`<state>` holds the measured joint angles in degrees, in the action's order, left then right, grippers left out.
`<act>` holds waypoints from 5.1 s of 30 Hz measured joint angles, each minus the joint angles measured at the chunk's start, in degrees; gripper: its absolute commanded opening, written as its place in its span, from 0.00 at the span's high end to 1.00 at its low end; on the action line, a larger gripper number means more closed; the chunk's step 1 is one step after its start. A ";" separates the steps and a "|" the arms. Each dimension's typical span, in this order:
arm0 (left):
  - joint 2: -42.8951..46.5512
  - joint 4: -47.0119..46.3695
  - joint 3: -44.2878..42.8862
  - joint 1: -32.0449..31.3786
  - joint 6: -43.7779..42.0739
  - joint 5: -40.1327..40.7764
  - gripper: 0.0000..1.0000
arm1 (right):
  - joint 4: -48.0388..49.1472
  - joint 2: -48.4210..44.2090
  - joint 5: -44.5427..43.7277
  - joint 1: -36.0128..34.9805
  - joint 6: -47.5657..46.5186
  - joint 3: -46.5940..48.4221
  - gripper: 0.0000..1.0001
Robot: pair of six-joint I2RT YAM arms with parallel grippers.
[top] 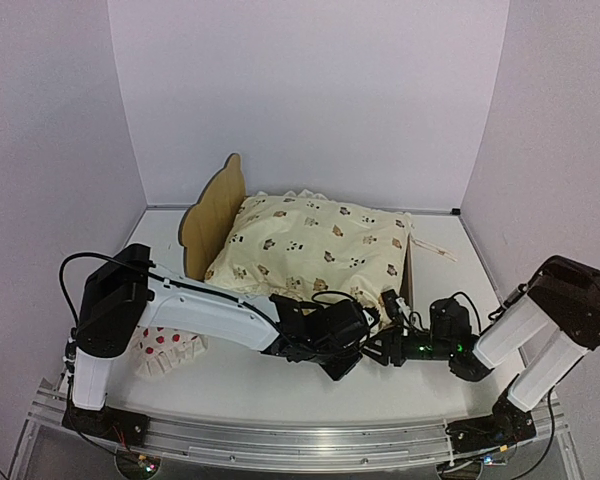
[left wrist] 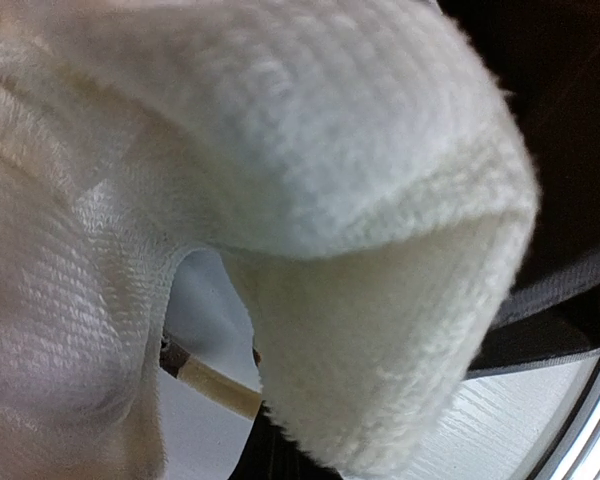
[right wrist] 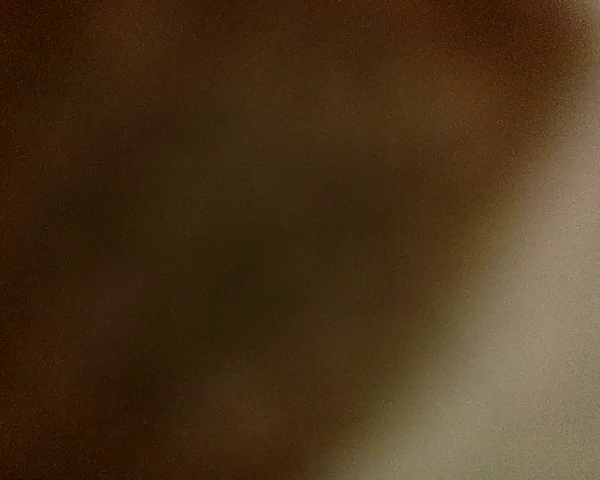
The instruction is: Set up the pet bed
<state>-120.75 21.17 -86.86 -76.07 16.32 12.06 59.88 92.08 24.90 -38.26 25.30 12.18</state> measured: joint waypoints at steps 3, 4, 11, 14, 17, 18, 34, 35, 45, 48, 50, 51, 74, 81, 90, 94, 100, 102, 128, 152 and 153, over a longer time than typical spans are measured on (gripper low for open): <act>0.00 0.02 -0.01 0.00 0.00 0.05 1.00 | 0.35 1.99 0.67 0.00 0.28 0.55 0.52; 0.00 0.02 -0.01 0.00 0.00 0.06 1.00 | 0.53 2.55 0.76 0.00 0.31 0.63 0.52; 0.06 0.02 -0.01 0.00 0.00 0.10 1.00 | 1.08 3.86 1.42 0.00 0.41 0.96 0.53; 0.16 0.09 -0.01 0.00 0.00 0.14 1.00 | 1.54 4.39 1.91 0.00 0.48 1.00 0.54; 0.52 0.45 -0.11 0.00 -0.02 0.13 1.00 | 2.12 5.22 2.33 0.00 0.50 1.12 0.54; 0.67 0.48 -0.12 0.00 -0.05 0.13 1.00 | 2.25 5.45 2.41 0.00 0.50 1.17 0.54; 1.53 3.06 -3.60 0.10 -1.33 -0.60 1.00 | 3.76 7.47 4.32 0.32 0.92 1.83 0.57; 1.53 3.15 -3.69 0.15 -1.33 -0.87 1.00 | 3.90 7.71 4.43 0.34 0.92 1.97 0.58; 1.53 4.39 -5.08 0.39 -1.35 -2.74 1.00 | 3.85 7.94 4.73 0.37 0.96 2.47 0.79; 1.53 4.46 -5.29 0.39 -1.33 -2.95 1.00 | 3.57 7.62 4.76 0.37 1.00 2.47 0.85; 1.53 4.50 -5.53 0.39 -1.33 -2.96 1.00 | 3.27 7.10 4.86 0.37 1.16 2.47 0.87; 1.51 4.53 -5.71 0.39 -1.35 -2.94 1.00 | 3.09 6.82 4.92 0.37 1.23 2.46 0.88; 3.53 2.99 0.30 0.39 -1.13 1.10 0.44 | 2.93 6.05 4.99 0.44 7.19 2.20 1.00; 6.66 2.57 8.14 0.39 -8.39 2.73 0.46 | -0.02 2.29 3.40 0.27 10.09 0.30 1.00; 4.63 -2.97 8.62 0.39 -21.78 4.19 0.48 | -13.06 -5.80 0.75 0.17 9.12 0.34 1.00; 2.20 -7.19 8.50 0.39 -26.99 2.64 0.49 | -19.60 -10.07 -0.75 0.20 8.75 0.35 1.00; -0.81 -12.92 8.34 0.39 -32.65 0.57 0.47 | -27.11 -14.89 -2.41 0.24 8.19 0.33 1.00; -1.26 -15.40 8.35 0.39 -34.10 0.19 0.47 | -29.04 -15.87 -2.74 0.24 8.04 0.33 1.00; -5.38 -37.00 11.64 -0.31 -41.76 -0.43 0.47 | -38.51 -24.62 -3.73 0.24 9.29 0.35 1.00; -8.90 -49.11 12.05 -0.86 -43.40 3.22 0.78 | -51.84 -31.26 -5.32 0.24 9.11 6.27 1.00; -8.94 -49.70 12.16 -0.88 -43.44 3.30 0.78 | -52.29 -31.27 -5.41 0.24 9.15 6.54 1.00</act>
<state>-129.69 -28.53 -74.70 -76.96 -27.13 15.37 7.58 60.81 19.50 -38.02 34.45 18.73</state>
